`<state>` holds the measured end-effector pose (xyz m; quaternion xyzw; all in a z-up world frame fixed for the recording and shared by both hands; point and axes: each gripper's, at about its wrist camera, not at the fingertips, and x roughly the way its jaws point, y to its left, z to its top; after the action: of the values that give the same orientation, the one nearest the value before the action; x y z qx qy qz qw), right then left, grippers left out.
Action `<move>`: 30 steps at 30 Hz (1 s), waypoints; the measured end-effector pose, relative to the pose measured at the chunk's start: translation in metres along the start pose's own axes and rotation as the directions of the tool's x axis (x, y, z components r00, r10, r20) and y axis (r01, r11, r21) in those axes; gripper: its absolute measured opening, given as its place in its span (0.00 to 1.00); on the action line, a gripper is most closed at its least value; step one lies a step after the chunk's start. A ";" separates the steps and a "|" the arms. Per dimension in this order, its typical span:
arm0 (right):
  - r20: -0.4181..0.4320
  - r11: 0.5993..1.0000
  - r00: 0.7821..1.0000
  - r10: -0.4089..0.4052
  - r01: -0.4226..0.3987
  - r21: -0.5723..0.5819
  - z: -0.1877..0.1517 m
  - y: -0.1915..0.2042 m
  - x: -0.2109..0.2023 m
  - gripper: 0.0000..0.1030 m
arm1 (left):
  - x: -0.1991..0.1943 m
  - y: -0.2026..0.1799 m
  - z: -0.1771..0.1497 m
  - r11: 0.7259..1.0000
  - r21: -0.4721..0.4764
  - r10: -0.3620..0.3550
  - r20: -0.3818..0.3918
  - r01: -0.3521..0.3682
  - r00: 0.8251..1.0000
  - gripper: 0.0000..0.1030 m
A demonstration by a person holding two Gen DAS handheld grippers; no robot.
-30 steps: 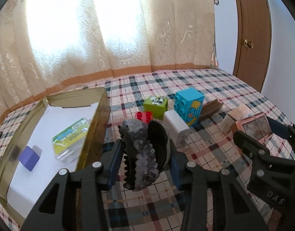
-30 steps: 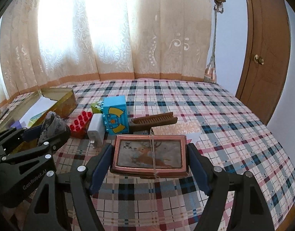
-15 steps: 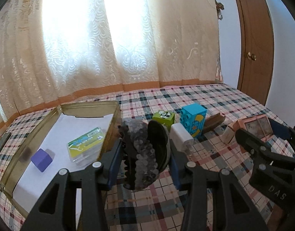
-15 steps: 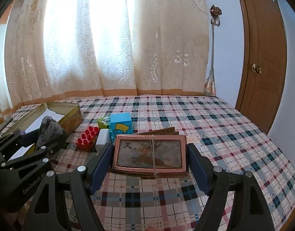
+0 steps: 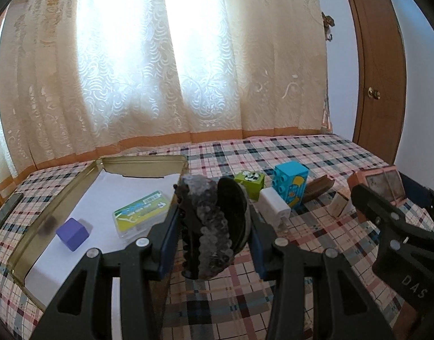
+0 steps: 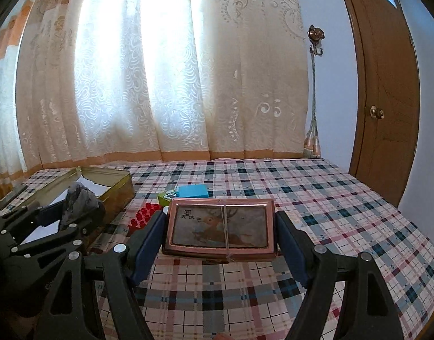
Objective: Organize rigid objects
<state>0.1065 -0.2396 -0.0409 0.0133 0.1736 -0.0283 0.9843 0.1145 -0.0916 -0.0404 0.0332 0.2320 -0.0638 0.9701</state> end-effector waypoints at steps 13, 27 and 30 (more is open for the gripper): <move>0.033 1.000 0.999 0.027 -0.027 -0.001 -0.001 0.011 -0.006 0.76 | -0.013 0.013 -0.005 0.999 -0.023 0.031 0.036 -0.031 0.999 0.43; 0.057 0.998 0.997 0.054 -0.053 -0.026 -0.001 0.031 -0.011 0.76 | -0.027 0.034 -0.010 0.996 -0.056 0.066 0.069 -0.062 0.995 0.43; 0.056 0.998 0.996 0.063 -0.061 -0.031 -0.001 0.034 -0.012 0.76 | -0.028 0.039 -0.011 0.995 -0.065 0.075 0.072 -0.070 0.995 0.43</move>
<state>0.0972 -0.2048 -0.0376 0.0033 0.1452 0.0044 0.9894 0.0898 -0.0487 -0.0360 0.0088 0.1963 -0.0225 0.9802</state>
